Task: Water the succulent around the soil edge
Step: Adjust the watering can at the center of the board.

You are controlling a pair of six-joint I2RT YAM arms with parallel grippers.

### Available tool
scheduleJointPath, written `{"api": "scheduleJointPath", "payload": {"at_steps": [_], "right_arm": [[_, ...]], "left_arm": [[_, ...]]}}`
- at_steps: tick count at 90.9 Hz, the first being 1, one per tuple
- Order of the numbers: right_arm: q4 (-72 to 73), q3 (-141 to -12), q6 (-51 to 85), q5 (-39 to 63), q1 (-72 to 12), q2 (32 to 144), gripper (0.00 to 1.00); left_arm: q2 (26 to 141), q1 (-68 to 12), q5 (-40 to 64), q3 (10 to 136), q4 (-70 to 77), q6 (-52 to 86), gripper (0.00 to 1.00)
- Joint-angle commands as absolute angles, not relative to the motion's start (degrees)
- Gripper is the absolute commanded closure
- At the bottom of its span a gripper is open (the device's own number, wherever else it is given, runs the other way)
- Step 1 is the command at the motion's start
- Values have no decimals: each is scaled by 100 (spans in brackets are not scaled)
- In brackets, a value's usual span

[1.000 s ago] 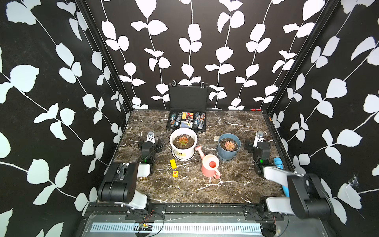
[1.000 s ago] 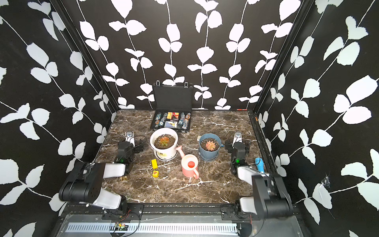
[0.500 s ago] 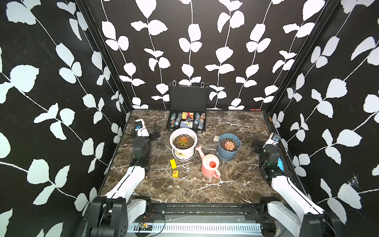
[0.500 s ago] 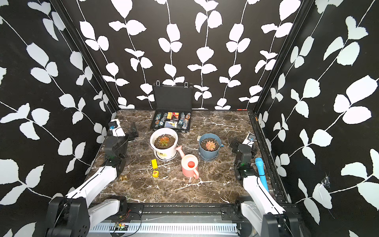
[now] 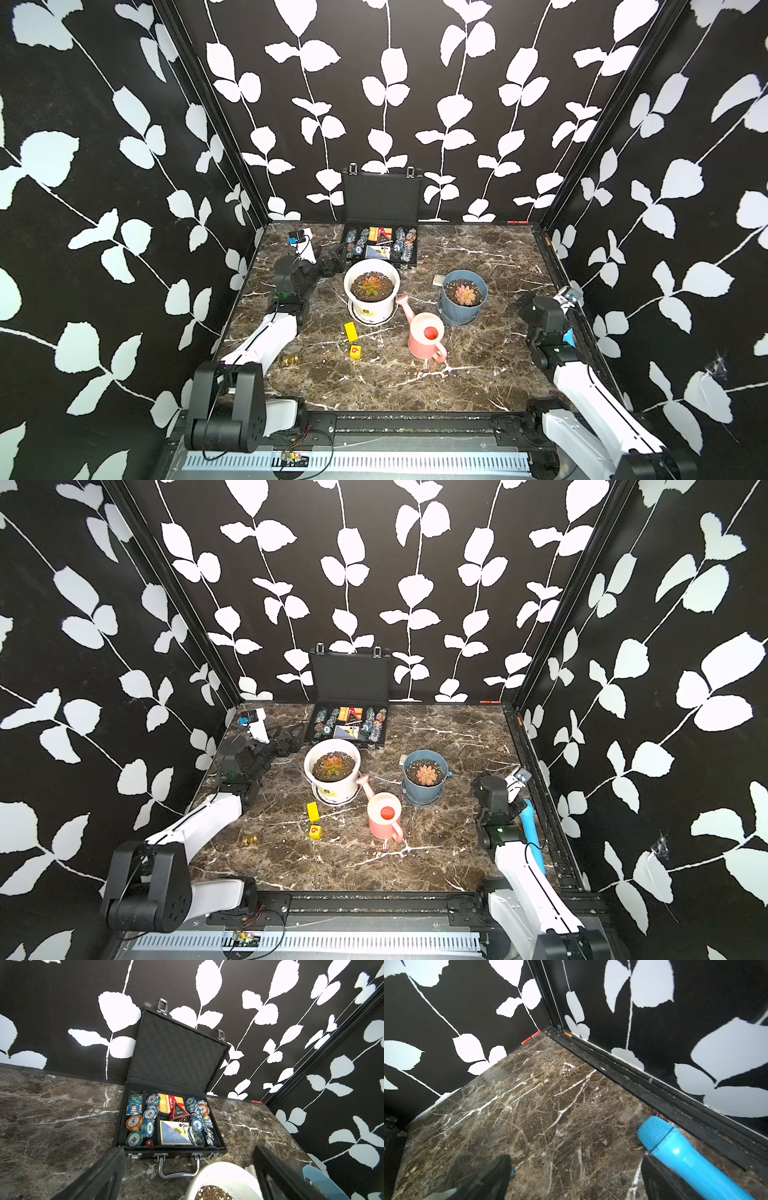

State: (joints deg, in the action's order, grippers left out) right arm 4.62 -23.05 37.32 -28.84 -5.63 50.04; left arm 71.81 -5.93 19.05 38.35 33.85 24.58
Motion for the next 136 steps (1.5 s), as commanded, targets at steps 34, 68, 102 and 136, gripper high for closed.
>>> {"api": "scheduleJointPath", "payload": {"at_steps": [34, 68, 102, 136], "right_arm": [[-1275, -3832, 2500, -1205, -2587, 5020, 7], [-1777, -3454, 2833, 1315, -3741, 4265, 21], [-2359, -2902, 2818, 666, -4936, 4189, 37], [-1792, -2986, 2716, -457, -5719, 5180, 48]], "left_arm": [[5044, -4164, -14, 4554, -211, 1499, 1], [4914, -6812, -1352, 3499, -566, 2597, 1], [5549, -7451, -1714, 3610, -844, 2626, 1], [5785, -7453, -2627, 4132, -1724, 2390, 1]]}}
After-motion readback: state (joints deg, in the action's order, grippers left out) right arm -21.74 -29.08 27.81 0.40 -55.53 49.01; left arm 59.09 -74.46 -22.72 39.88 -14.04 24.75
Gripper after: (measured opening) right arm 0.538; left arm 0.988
